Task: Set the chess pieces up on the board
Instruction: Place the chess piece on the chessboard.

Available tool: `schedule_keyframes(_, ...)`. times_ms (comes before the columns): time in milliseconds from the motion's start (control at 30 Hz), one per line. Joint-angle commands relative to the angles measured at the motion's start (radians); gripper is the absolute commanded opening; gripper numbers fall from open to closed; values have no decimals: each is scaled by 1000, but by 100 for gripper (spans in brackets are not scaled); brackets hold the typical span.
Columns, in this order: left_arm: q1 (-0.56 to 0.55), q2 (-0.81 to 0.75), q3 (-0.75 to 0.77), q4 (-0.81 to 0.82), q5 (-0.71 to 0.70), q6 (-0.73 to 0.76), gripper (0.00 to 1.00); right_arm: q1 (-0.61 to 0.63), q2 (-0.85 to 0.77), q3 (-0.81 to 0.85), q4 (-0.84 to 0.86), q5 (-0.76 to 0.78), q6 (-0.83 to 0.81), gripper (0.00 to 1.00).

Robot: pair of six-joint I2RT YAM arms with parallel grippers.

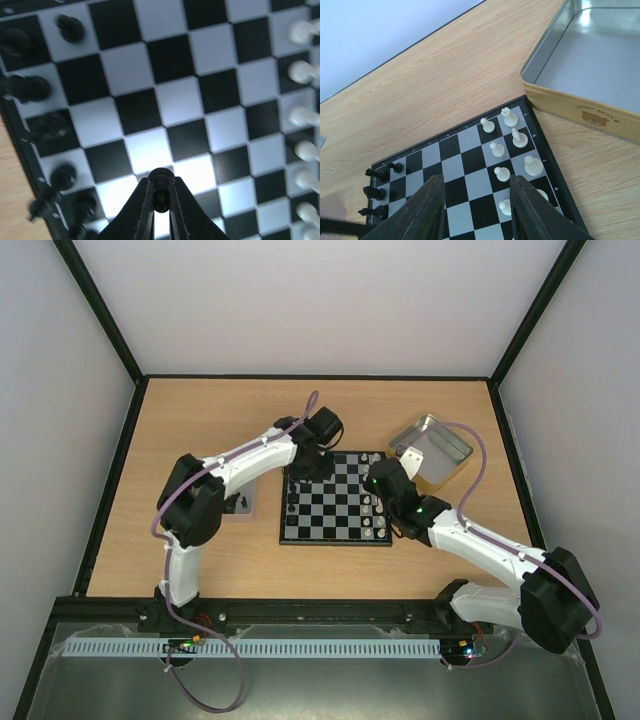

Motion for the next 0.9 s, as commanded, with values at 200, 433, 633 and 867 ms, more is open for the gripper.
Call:
schedule_keyframes(200, 95, 156, 155, -90, -51, 39, 9, -9, -27, -35, -4, 36, 24, 35)
schedule_keyframes(433, 119, 203, 173, -76, -48, 38, 10, -9, -13, -35, 3, 22, 23, 35)
schedule_keyframes(633, 128, 225, 176, -69, -47, 40, 12, -9, 0, -33, 8, 12, 24, 36)
schedule_keyframes(867, 135, 247, 190, -66, -62, 41, 12, -10, 11, -29, 8, 5, 26, 36)
